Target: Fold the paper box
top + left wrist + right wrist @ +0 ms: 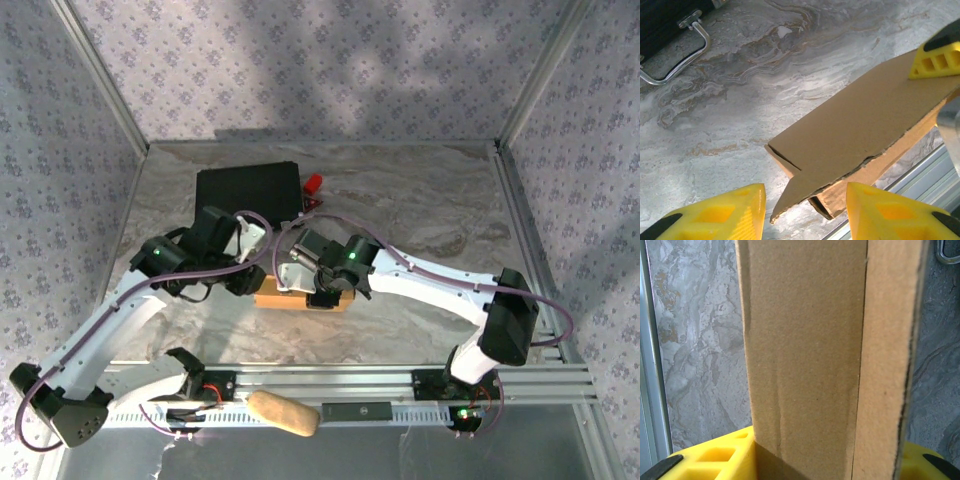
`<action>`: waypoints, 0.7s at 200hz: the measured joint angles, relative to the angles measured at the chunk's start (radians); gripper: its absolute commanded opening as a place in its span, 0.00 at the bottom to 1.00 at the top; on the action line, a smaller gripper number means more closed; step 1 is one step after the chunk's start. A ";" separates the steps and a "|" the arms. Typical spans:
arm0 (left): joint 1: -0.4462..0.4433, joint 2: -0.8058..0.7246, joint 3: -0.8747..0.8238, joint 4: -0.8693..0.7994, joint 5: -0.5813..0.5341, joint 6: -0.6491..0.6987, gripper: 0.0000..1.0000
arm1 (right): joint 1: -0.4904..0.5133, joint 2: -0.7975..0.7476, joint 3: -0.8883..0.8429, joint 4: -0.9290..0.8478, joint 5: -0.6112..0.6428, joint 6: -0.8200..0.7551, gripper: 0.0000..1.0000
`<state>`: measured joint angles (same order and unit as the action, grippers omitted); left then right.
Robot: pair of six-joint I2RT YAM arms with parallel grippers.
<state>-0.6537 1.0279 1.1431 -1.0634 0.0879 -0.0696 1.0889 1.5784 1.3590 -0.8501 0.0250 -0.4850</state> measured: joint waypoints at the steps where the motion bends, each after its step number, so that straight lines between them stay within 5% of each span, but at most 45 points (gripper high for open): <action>1: 0.000 0.000 0.000 0.000 0.000 0.001 0.45 | 0.000 0.000 0.000 0.000 0.000 0.000 0.44; 46: -0.003 0.001 -0.026 0.002 -0.028 0.044 0.42 | 0.000 0.009 0.000 -0.001 -0.004 0.000 0.44; 93: -0.004 0.001 -0.043 0.013 -0.034 0.058 0.22 | 0.000 0.009 0.000 -0.001 -0.004 0.000 0.44; 140: -0.037 0.000 -0.043 0.021 -0.044 0.042 0.22 | 0.000 0.009 0.000 -0.003 -0.004 0.003 0.44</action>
<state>-0.6903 1.0283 1.1000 -1.0424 0.0441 -0.0273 1.0885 1.5875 1.3594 -0.8536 0.0212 -0.4820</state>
